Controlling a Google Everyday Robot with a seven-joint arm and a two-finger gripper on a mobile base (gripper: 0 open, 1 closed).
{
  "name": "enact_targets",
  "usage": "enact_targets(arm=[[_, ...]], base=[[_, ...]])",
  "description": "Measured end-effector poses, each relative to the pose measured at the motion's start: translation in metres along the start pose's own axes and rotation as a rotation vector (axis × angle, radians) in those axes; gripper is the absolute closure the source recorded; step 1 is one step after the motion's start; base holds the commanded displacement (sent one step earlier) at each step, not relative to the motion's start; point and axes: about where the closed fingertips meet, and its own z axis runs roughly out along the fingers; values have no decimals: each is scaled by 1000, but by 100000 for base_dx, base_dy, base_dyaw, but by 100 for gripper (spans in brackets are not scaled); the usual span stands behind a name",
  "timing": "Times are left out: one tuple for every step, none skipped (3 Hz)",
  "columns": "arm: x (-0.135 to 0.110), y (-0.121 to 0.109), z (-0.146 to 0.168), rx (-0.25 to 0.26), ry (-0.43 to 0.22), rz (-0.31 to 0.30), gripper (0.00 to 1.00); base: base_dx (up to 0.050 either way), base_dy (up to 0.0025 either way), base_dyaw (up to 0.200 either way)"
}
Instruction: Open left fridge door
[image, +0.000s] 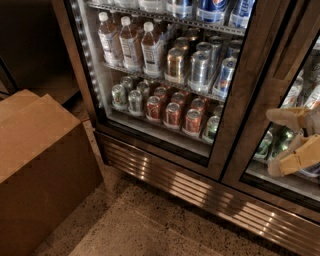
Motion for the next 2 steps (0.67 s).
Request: enact_targets(arm=[[0,2,1,2,-11,-7,0],[9,28,0,21,-38,-61,0]], base=[[0,0,0],[0,0,0]])
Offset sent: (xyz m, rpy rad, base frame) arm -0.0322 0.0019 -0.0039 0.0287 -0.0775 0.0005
